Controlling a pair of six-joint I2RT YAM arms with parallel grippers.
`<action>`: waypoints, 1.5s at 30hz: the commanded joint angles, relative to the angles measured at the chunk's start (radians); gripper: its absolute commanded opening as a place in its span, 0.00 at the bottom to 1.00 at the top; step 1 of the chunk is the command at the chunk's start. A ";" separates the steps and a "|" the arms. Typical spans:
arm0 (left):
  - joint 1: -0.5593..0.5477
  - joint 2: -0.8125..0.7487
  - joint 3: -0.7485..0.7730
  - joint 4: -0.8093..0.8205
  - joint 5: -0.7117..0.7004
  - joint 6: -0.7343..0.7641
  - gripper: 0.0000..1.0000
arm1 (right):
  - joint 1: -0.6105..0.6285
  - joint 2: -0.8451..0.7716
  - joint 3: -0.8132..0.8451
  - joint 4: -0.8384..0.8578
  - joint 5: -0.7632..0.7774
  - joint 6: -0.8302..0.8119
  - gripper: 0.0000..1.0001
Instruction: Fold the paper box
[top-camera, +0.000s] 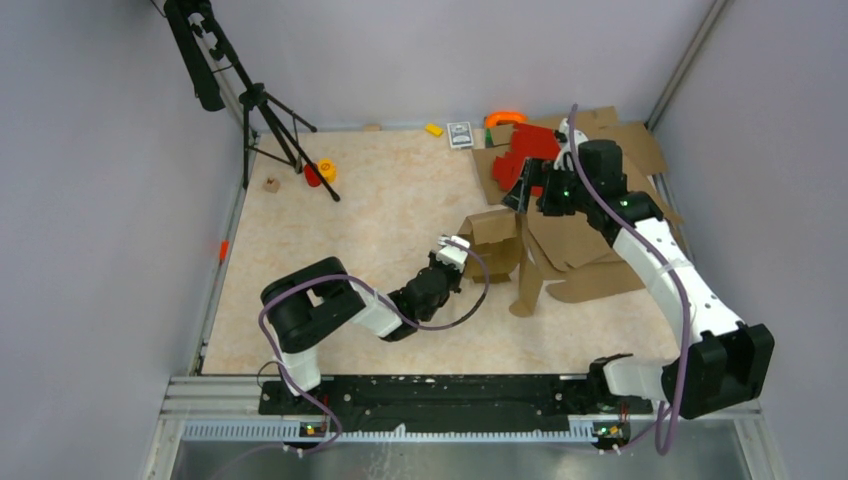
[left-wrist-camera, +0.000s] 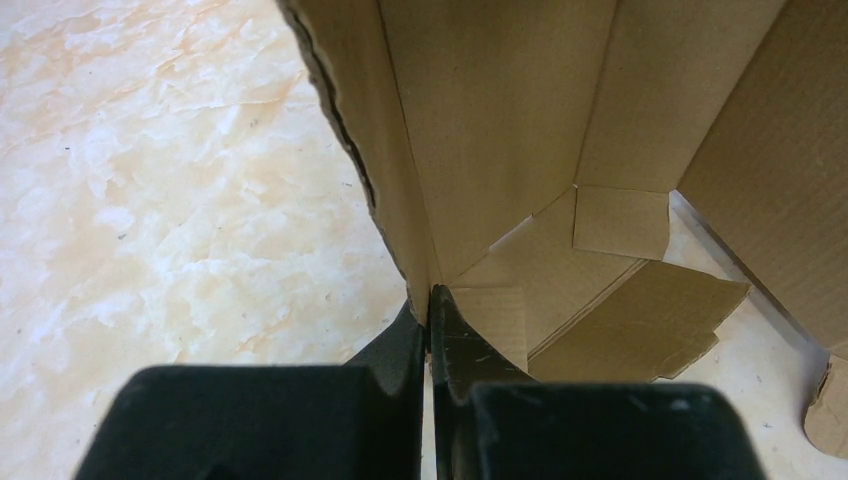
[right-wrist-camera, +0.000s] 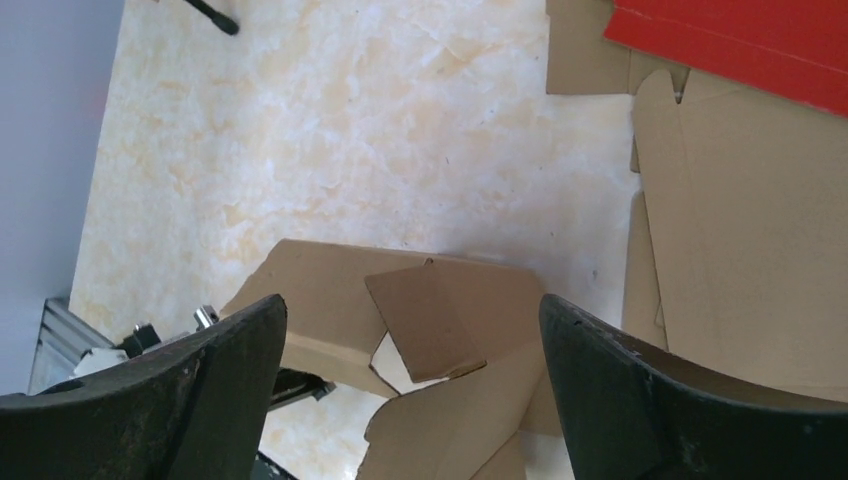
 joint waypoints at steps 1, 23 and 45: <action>-0.006 -0.002 -0.001 0.033 0.005 0.014 0.00 | -0.003 -0.095 -0.057 0.036 -0.055 -0.047 0.96; -0.012 0.003 0.005 0.033 0.013 0.022 0.00 | -0.002 -0.004 -0.152 0.206 -0.146 0.021 0.97; -0.018 -0.021 0.008 0.024 0.037 0.016 0.23 | -0.003 -0.042 -0.218 0.211 -0.178 0.044 0.94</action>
